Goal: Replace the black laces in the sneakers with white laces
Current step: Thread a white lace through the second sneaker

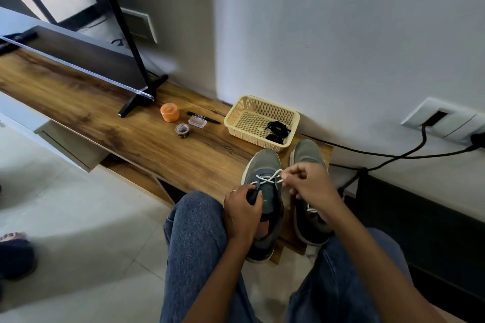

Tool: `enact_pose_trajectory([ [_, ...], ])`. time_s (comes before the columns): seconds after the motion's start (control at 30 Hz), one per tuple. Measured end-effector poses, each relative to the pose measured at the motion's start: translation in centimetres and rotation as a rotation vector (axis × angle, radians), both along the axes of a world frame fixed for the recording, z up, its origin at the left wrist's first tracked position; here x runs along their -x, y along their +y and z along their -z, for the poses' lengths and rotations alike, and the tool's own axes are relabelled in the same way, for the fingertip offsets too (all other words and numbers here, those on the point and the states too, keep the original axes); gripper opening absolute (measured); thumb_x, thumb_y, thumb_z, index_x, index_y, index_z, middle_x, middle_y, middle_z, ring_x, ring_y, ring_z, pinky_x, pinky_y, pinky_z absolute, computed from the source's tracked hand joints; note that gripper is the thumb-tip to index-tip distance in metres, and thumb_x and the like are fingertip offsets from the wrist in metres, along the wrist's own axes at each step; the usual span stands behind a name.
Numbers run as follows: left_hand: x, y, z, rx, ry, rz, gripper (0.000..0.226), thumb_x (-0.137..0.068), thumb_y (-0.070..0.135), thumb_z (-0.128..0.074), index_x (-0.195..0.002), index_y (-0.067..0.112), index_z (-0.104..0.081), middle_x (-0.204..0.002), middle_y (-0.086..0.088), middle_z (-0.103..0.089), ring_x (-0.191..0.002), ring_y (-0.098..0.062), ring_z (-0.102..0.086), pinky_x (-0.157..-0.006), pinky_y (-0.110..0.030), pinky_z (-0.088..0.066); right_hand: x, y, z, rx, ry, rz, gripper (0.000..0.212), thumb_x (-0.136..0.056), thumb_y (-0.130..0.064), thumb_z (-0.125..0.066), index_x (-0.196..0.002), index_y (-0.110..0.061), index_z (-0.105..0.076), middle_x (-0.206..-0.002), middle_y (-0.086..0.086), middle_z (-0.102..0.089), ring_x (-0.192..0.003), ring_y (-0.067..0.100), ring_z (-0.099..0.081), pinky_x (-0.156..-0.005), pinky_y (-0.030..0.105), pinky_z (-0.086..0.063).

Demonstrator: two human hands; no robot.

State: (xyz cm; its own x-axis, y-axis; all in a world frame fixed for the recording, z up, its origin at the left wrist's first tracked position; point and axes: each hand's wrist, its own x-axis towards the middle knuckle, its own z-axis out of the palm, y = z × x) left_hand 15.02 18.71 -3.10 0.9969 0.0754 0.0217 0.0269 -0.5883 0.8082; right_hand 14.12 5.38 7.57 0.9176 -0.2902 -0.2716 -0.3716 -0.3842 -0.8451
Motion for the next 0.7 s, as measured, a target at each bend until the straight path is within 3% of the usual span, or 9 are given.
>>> enact_pose_trajectory([
  [0.1,-0.1,0.0,-0.1,0.008,0.006,-0.015,0.02,-0.083,0.021,-0.07,-0.101,0.016,-0.071,-0.097,-0.001,-0.069,-0.093,-0.019,-0.061,-0.078,-0.033,-0.051,-0.4,0.3,3.1,0.044,0.102,-0.002,0.014,-0.092,0.001,-0.054,-0.088,-0.005,-0.066,-0.067,0.002,-0.061,-0.055,0.01,-0.055,-0.052,0.02,-0.048],
  [0.2,-0.2,0.1,-0.1,0.025,0.037,-0.035,0.019,-0.084,0.021,-0.069,-0.102,0.015,-0.072,-0.095,-0.002,-0.07,-0.089,-0.018,-0.062,-0.075,-0.029,-0.05,-1.0,0.6,4.7,0.059,0.114,0.032,0.017,-0.09,0.007,-0.05,-0.094,-0.001,-0.064,-0.068,0.005,-0.062,-0.055,0.013,-0.057,-0.05,0.017,-0.049],
  [0.3,-0.4,0.3,-0.1,0.038,0.056,-0.055,0.017,-0.088,0.022,-0.065,-0.102,0.015,-0.072,-0.093,-0.003,-0.071,-0.085,-0.019,-0.065,-0.072,-0.03,-0.051,-1.6,1.1,5.1,0.14,0.047,-0.011,0.019,-0.088,0.003,-0.057,-0.078,-0.012,-0.06,-0.063,0.002,-0.062,-0.052,0.012,-0.059,-0.051,0.02,-0.052],
  [0.43,-0.7,0.3,0.1,0.041,0.088,-0.081,0.019,-0.094,0.024,-0.059,-0.103,0.012,-0.072,-0.091,-0.004,-0.072,-0.081,-0.019,-0.066,-0.064,-0.024,-0.042,-2.2,2.2,6.0,0.275,0.043,-0.104,0.016,-0.083,-0.004,-0.066,-0.073,-0.016,-0.063,-0.065,0.003,-0.065,-0.061,0.018,-0.065,-0.066,0.036,-0.057],
  [0.57,-1.0,0.5,0.5,0.151,0.117,-0.102,0.018,-0.095,0.019,-0.057,-0.098,0.007,-0.071,-0.088,-0.006,-0.072,-0.077,-0.015,-0.063,-0.062,-0.021,-0.04,-2.7,3.0,7.0,0.359,0.005,-0.112,0.006,-0.082,-0.007,-0.067,-0.079,-0.01,-0.071,-0.078,0.006,-0.07,-0.074,0.02,-0.066,-0.072,0.031,-0.052],
  [0.7,-1.3,0.6,1.0,0.222,0.133,-0.105,0.018,-0.095,0.016,-0.057,-0.093,0.005,-0.071,-0.085,-0.007,-0.072,-0.075,-0.017,-0.064,-0.059,-0.018,-0.041,-3.1,3.7,7.7,0.392,0.023,-0.116,0.008,-0.082,-0.008,-0.065,-0.079,-0.009,-0.072,-0.08,0.006,-0.071,-0.078,0.019,-0.064,-0.073,0.03,-0.049],
])
